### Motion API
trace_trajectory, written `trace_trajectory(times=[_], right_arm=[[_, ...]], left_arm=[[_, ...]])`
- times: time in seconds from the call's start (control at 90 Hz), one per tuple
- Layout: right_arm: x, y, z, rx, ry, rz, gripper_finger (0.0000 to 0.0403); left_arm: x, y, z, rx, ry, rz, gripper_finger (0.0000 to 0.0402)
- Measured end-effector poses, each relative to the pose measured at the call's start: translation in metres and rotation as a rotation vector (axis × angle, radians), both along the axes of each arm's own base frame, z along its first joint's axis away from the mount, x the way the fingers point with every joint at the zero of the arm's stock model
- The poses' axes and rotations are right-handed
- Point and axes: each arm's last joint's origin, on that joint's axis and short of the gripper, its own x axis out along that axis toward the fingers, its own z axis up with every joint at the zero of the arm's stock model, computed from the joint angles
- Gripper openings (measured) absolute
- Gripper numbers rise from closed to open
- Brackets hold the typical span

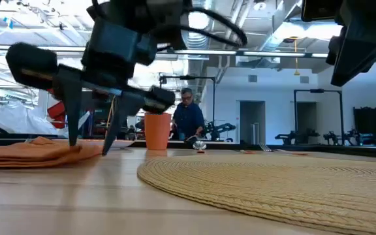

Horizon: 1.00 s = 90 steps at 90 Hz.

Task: Set table place
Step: Fold the orange table napkin

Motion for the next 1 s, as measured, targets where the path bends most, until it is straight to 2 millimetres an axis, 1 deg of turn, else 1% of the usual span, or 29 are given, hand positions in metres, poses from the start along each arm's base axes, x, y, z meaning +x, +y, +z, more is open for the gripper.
trace_trajectory(times=[0.133, 0.222, 0.322, 0.422, 0.456, 0.611, 0.711, 0.822, 1.0], right_arm=[[-0.001, 0.001, 0.0, -0.001, 0.002, 0.007, 0.0093], [-0.002, 0.002, 0.0, -0.003, 0.005, 0.01, 0.0093], [-0.003, 0.002, -0.001, -0.009, 0.016, 0.012, 0.0093], [-0.004, 0.001, -0.002, -0.016, 0.034, 0.006, 0.0093], [-0.005, 0.001, -0.002, -0.018, 0.037, 0.006, 0.0093], [-0.005, 0.001, -0.002, -0.015, 0.04, -0.001, 0.0093], [-0.005, 0.001, -0.002, 0.001, 0.042, -0.028, 0.0093], [-0.005, 0.001, -0.002, 0.015, 0.044, -0.05, 0.0093], [-0.005, 0.001, -0.002, 0.036, 0.047, -0.085, 0.0093]], left_arm=[[0.0, 0.0, -0.002, 0.001, 0.007, -0.001, 0.0138], [-0.001, 0.0, -0.001, 0.003, 0.019, 0.006, 0.0129], [-0.005, 0.001, -0.001, 0.014, 0.075, 0.035, 0.0093], [-0.009, 0.001, -0.001, 0.023, 0.116, 0.046, 0.003], [-0.009, 0.001, -0.001, 0.024, 0.115, 0.051, 0.0015], [-0.004, 0.001, 0.002, 0.053, 0.097, 0.135, 0.0002], [0.006, 0.0, 0.014, 0.062, 0.057, 0.221, 0.0001], [0.021, 0.003, 0.038, 0.05, -0.018, 0.328, 0.0], [0.034, 0.021, 0.074, 0.067, -0.102, 0.513, 0.0]])
